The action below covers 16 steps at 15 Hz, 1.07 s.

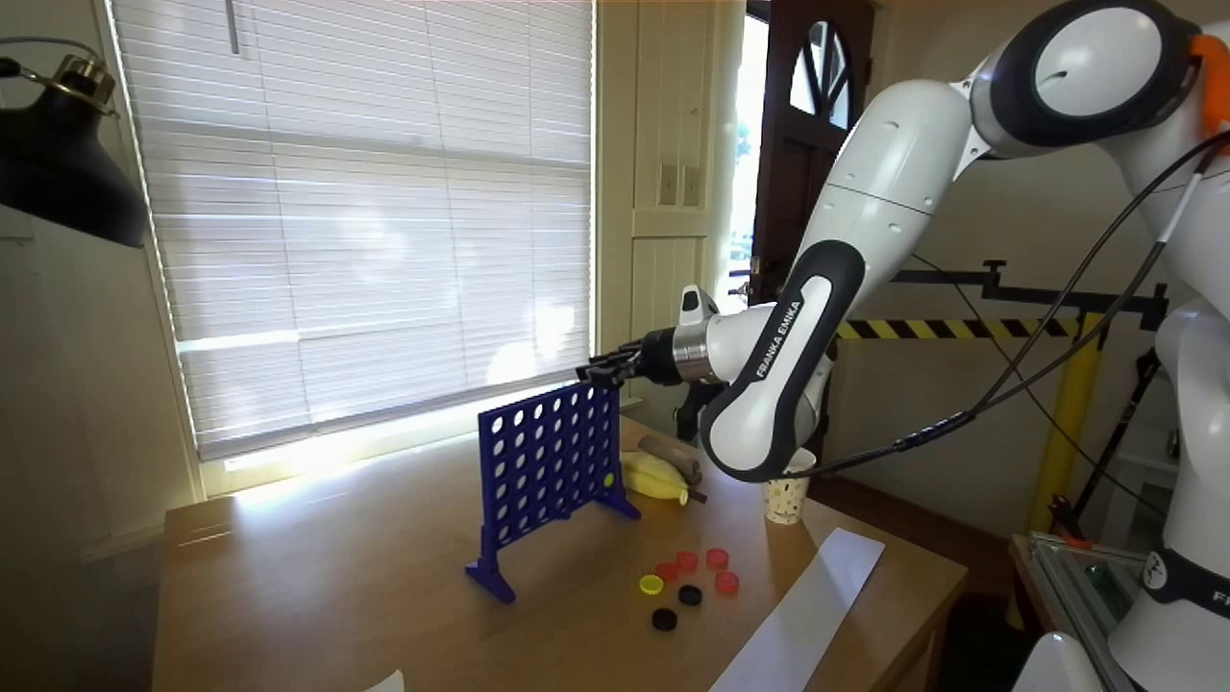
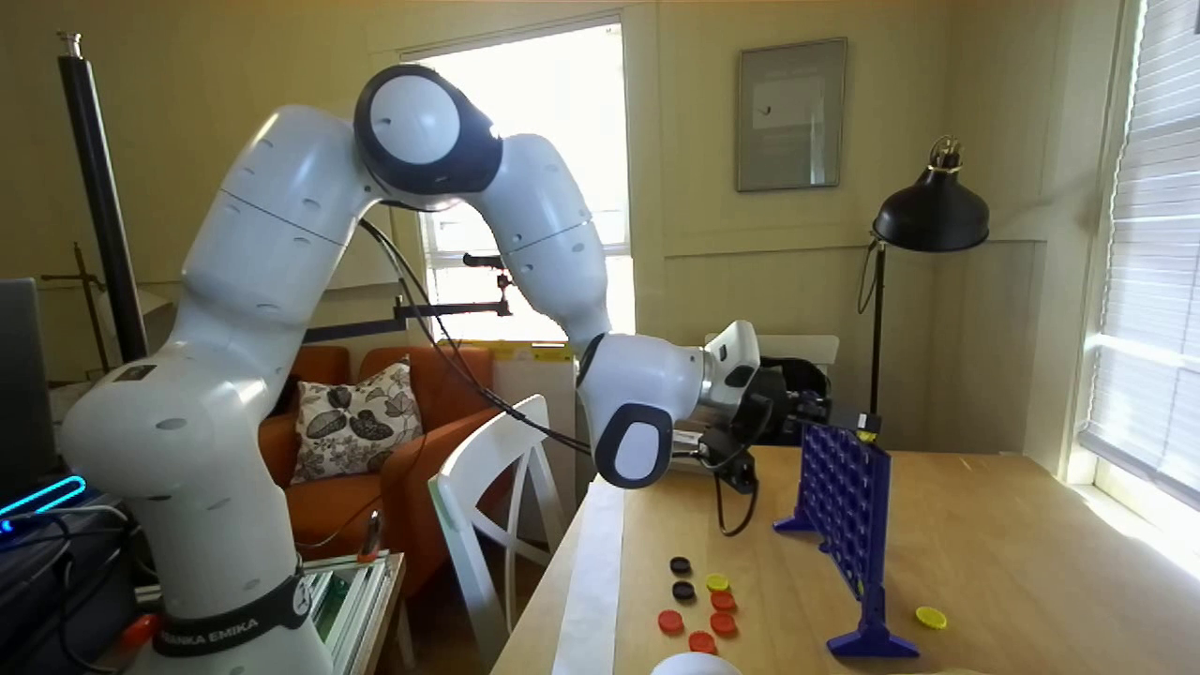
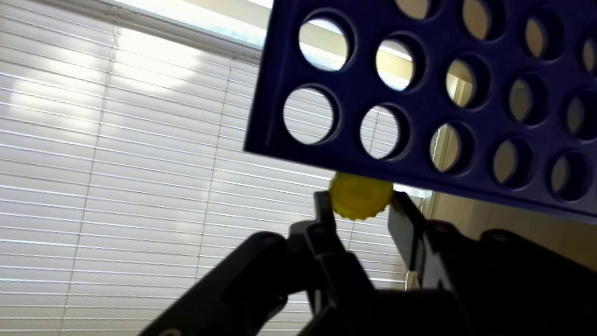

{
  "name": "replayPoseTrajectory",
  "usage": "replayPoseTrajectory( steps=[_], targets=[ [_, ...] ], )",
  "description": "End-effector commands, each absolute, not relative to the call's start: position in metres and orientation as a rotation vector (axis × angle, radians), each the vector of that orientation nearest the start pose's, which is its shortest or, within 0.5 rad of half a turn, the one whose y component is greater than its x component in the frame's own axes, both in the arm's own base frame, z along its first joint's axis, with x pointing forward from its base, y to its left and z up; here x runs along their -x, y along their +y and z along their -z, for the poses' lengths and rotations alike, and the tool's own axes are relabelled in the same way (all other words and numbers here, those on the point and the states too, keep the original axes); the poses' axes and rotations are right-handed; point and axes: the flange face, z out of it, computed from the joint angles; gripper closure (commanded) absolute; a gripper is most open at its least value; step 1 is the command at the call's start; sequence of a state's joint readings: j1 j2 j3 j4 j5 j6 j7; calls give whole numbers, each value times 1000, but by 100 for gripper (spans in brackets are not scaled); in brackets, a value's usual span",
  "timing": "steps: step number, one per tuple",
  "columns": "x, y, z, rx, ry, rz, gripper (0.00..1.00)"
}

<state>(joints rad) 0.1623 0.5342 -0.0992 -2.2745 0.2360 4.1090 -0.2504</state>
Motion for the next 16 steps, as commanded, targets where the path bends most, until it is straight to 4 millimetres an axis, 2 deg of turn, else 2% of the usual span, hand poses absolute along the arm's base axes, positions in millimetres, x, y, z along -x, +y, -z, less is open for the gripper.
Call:
replayPoseTrajectory(
  steps=[1,2,3,5,7,11,12,16],
  targets=[
    [-567,10,-282,2699,-123,2012,90],
    [-567,10,-283,2700,-122,2011,73],
    [-566,10,-283,2701,-123,2011,43],
    [-566,10,-282,2703,-123,2008,35],
    [-566,10,-282,2706,-123,2005,20],
    [-565,12,-282,2705,-125,2005,8],
    [-565,12,-282,2705,-126,2006,2],
    [-564,15,-285,2693,-131,2015,0]
  ],
)
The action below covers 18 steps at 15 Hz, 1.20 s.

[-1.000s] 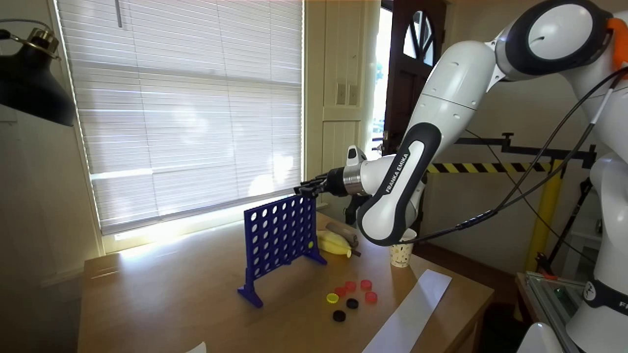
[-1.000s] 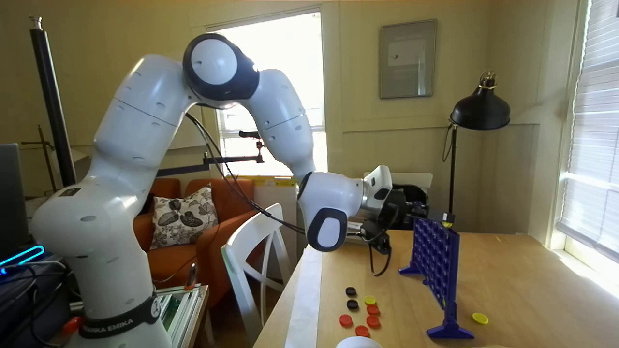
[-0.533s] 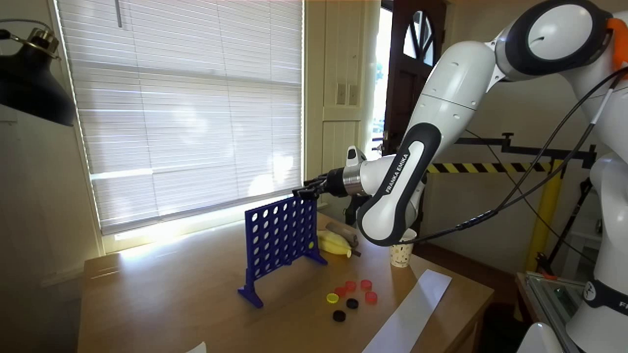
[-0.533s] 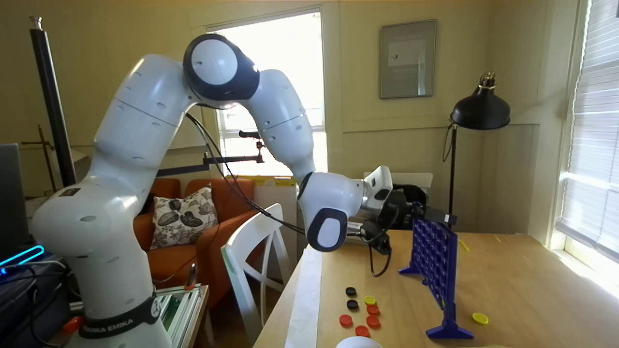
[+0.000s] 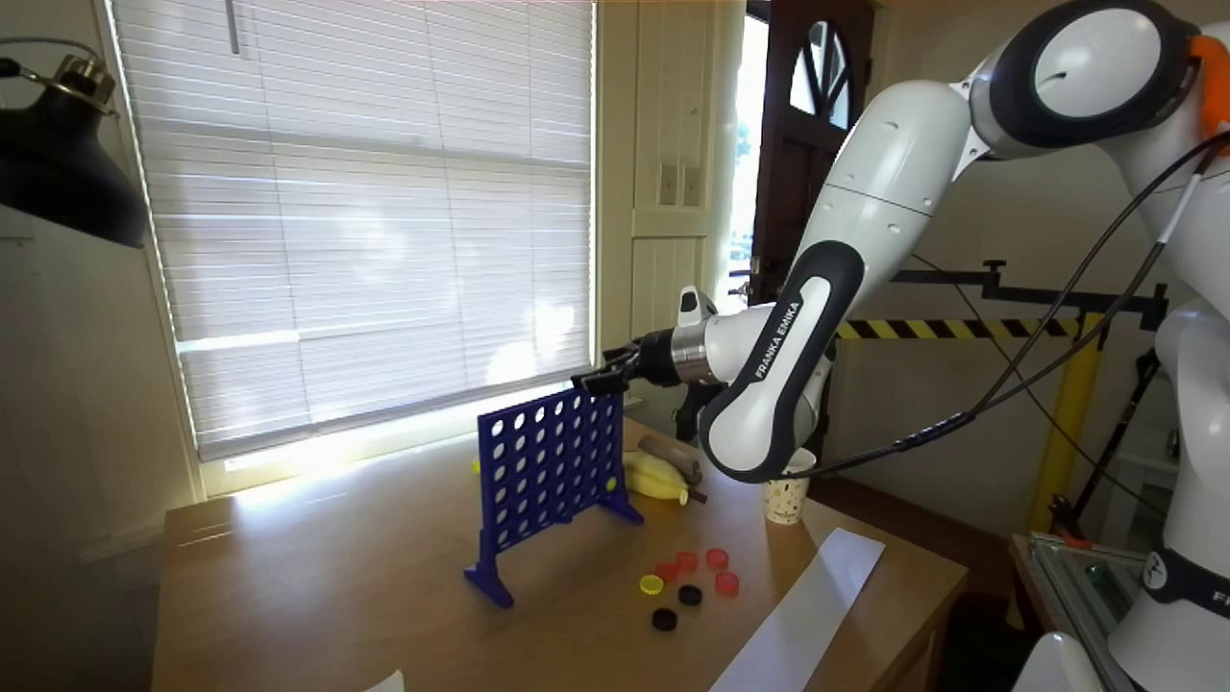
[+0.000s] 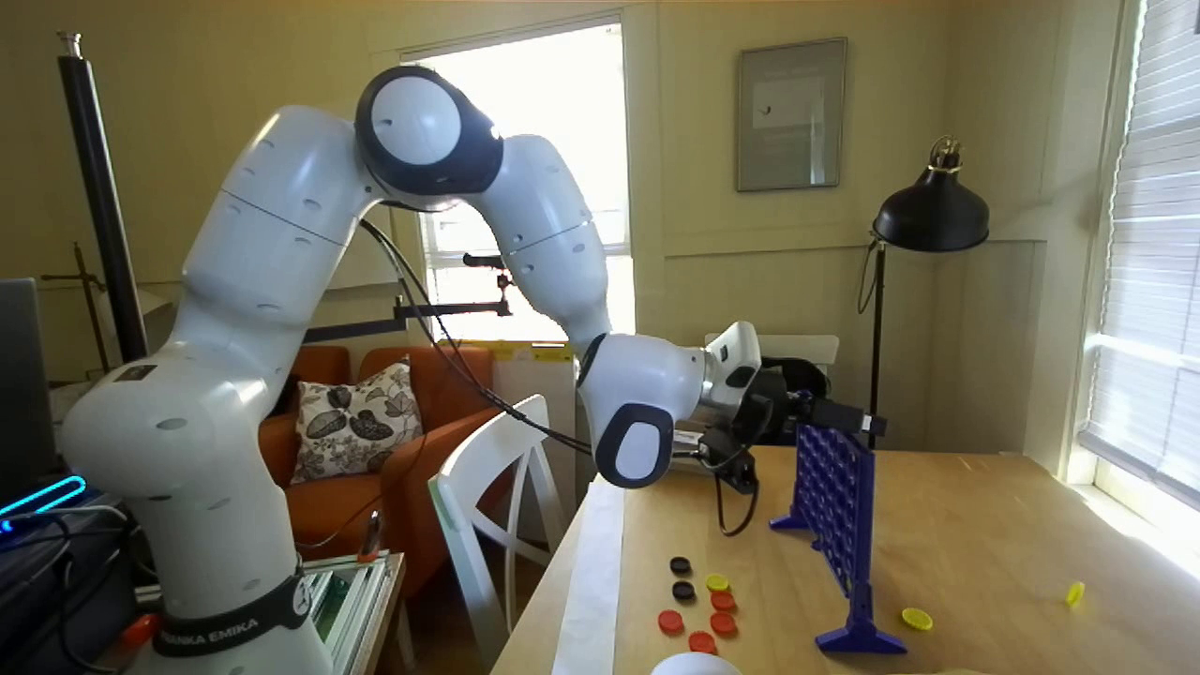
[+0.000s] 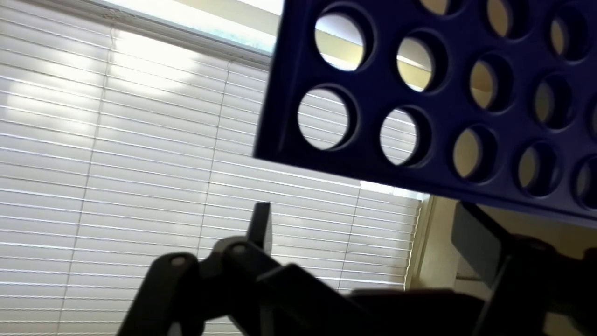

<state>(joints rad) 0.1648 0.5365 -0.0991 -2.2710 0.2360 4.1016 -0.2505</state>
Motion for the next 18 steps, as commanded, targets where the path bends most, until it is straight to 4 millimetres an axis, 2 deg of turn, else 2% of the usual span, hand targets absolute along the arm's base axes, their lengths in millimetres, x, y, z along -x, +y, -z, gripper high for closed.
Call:
replayPoseTrajectory(
  steps=[1,7,12,18],
  targets=[
    [-562,17,-288,2683,-134,2020,0],
    [-553,27,-302,2664,-128,2022,0],
    [-540,31,-322,2652,-108,2047,0],
    [-518,56,-331,2627,-159,1865,0]
  ],
)
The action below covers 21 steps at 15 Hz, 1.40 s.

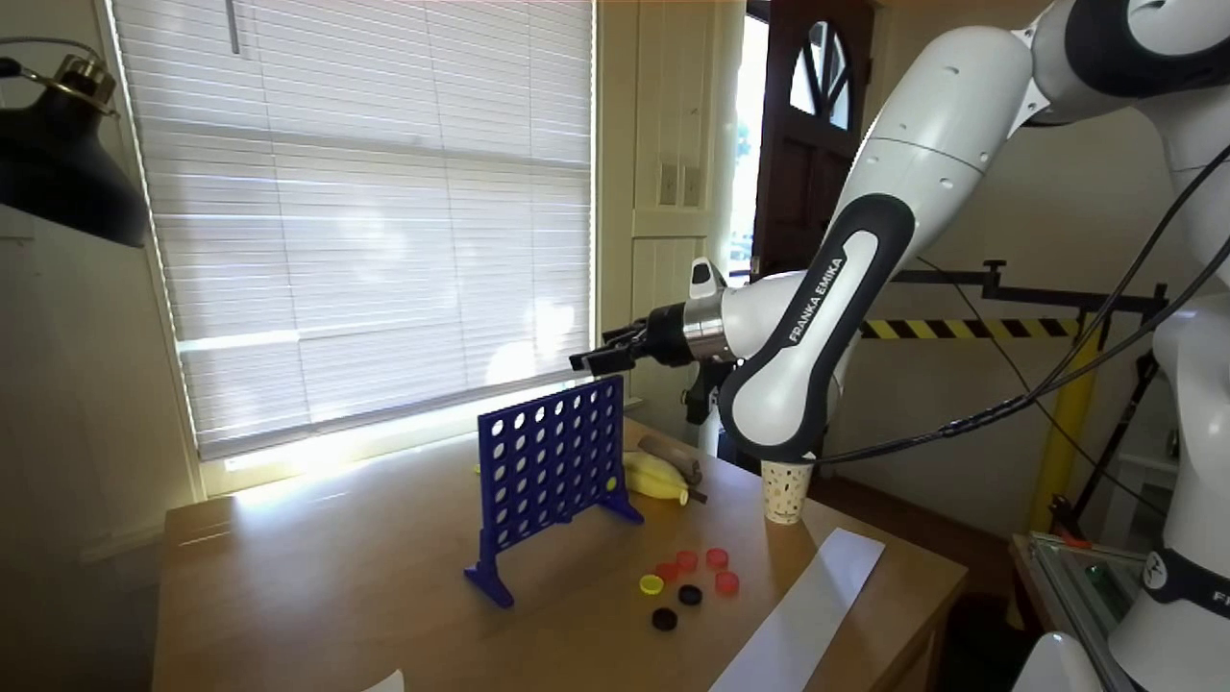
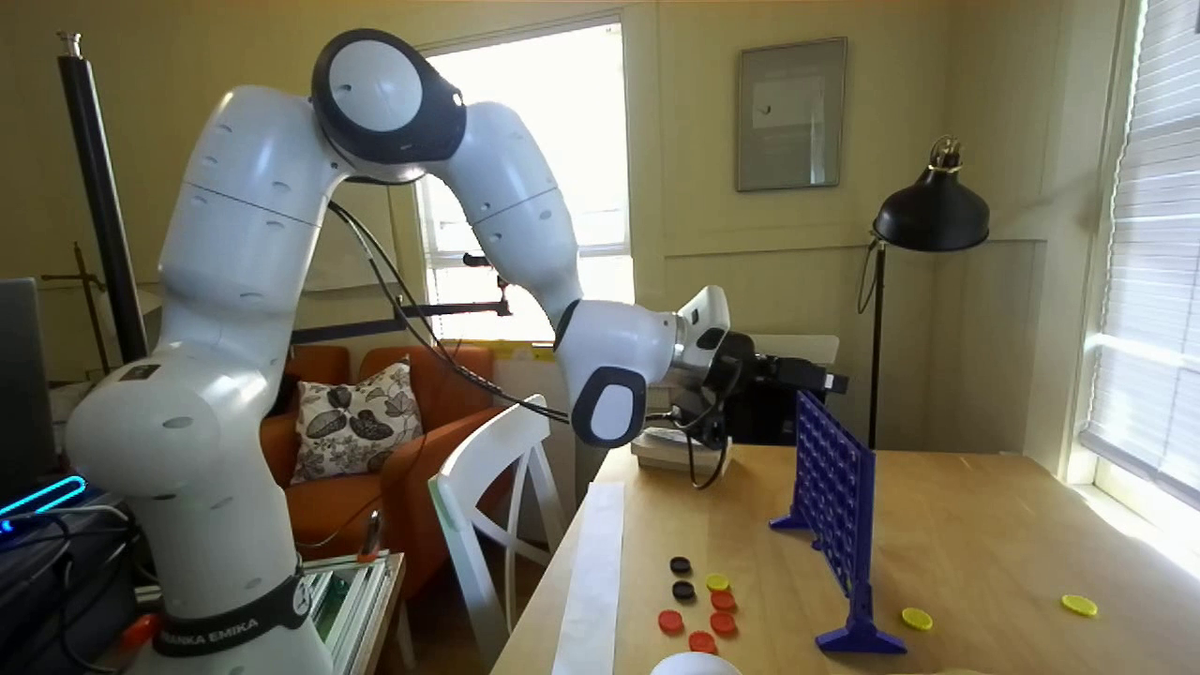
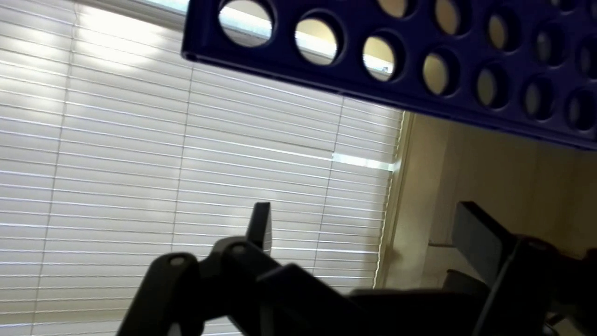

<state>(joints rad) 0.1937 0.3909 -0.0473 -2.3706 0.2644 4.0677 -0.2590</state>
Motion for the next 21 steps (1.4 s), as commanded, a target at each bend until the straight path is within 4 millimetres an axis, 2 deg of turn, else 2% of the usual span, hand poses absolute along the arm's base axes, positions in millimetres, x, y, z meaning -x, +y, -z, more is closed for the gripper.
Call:
replayPoseTrajectory(
  steps=[1,6,9,12,15,21],
  targets=[
    [-515,59,-332,2633,-160,1836,0],
    [-494,78,-329,2650,-230,1645,0],
    [-485,86,-317,2683,-297,1457,0],
    [-476,100,-292,2688,-363,1237,0],
    [-473,94,-262,2713,-389,1058,0],
    [-475,56,-217,2806,-362,804,0]
  ],
)
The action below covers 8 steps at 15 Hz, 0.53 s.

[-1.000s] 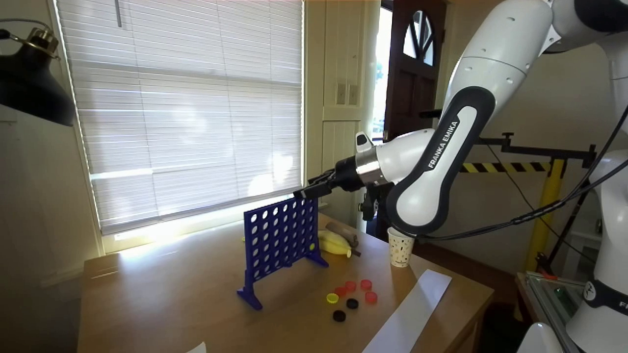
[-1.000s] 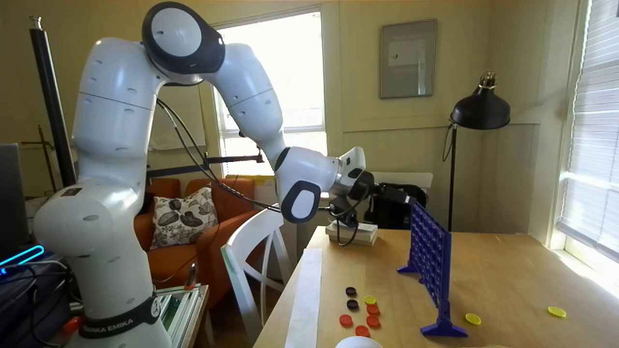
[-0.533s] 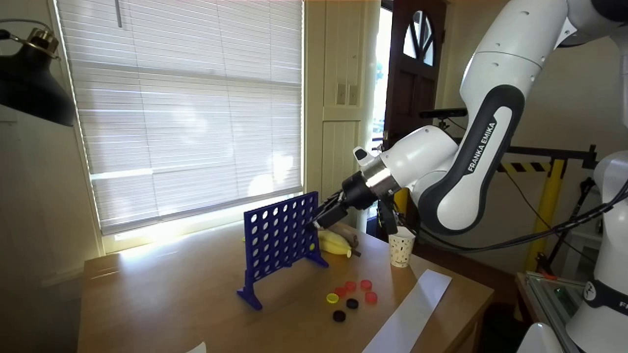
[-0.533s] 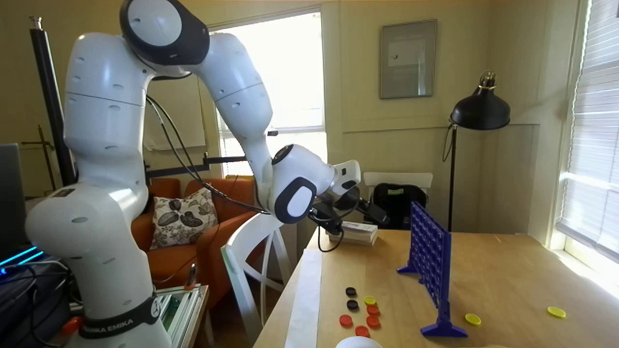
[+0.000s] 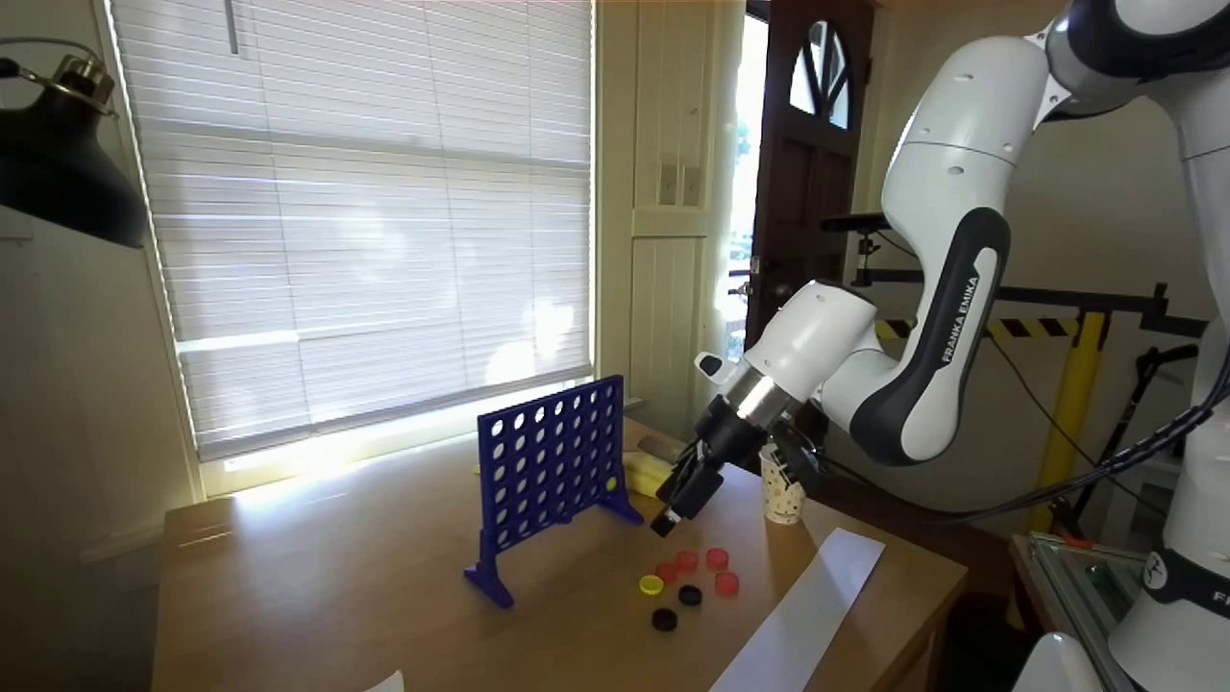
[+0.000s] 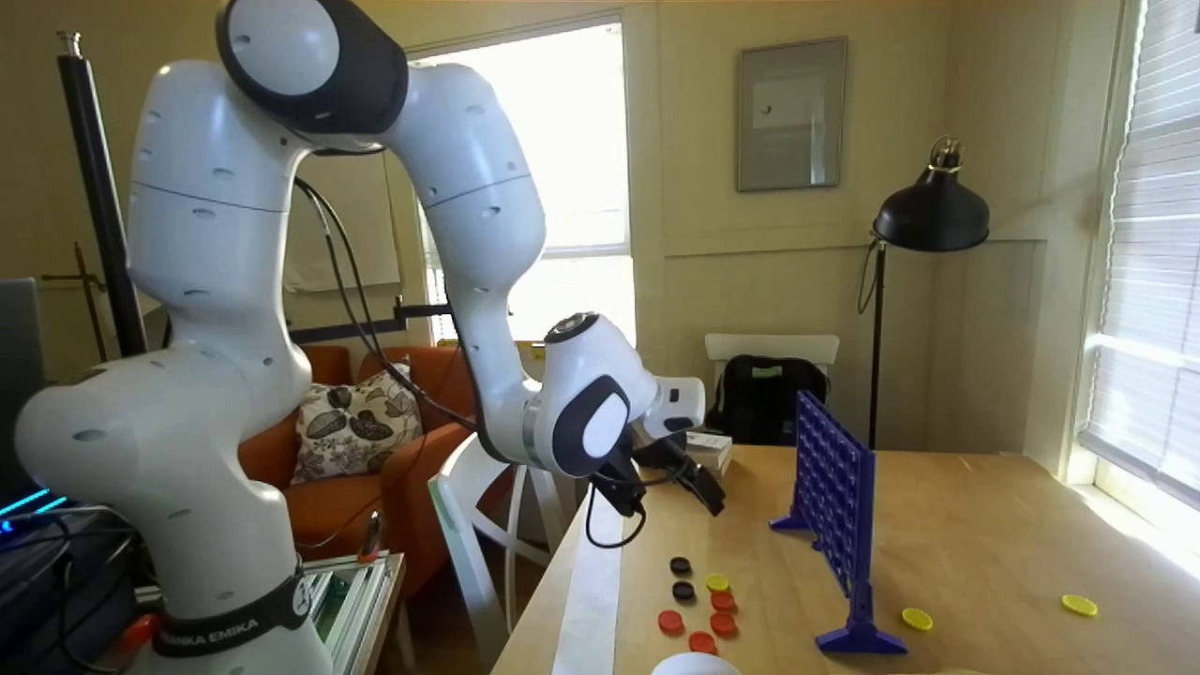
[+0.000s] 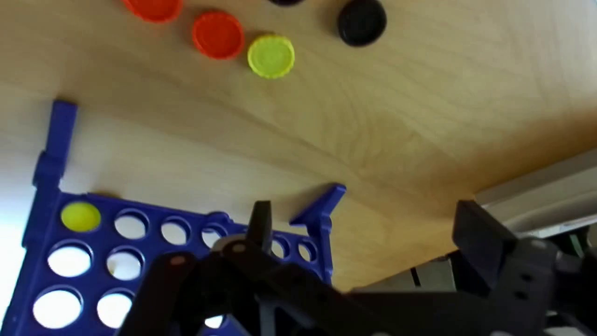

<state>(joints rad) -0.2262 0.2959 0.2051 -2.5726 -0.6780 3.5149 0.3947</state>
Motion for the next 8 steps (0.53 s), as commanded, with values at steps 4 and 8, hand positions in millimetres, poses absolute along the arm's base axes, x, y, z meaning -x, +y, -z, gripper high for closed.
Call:
replayPoseTrajectory(
  steps=[4,8],
  targets=[
    [-481,49,-199,2842,-350,682,0],
    [-494,48,-194,2855,-351,580,0]
  ],
)
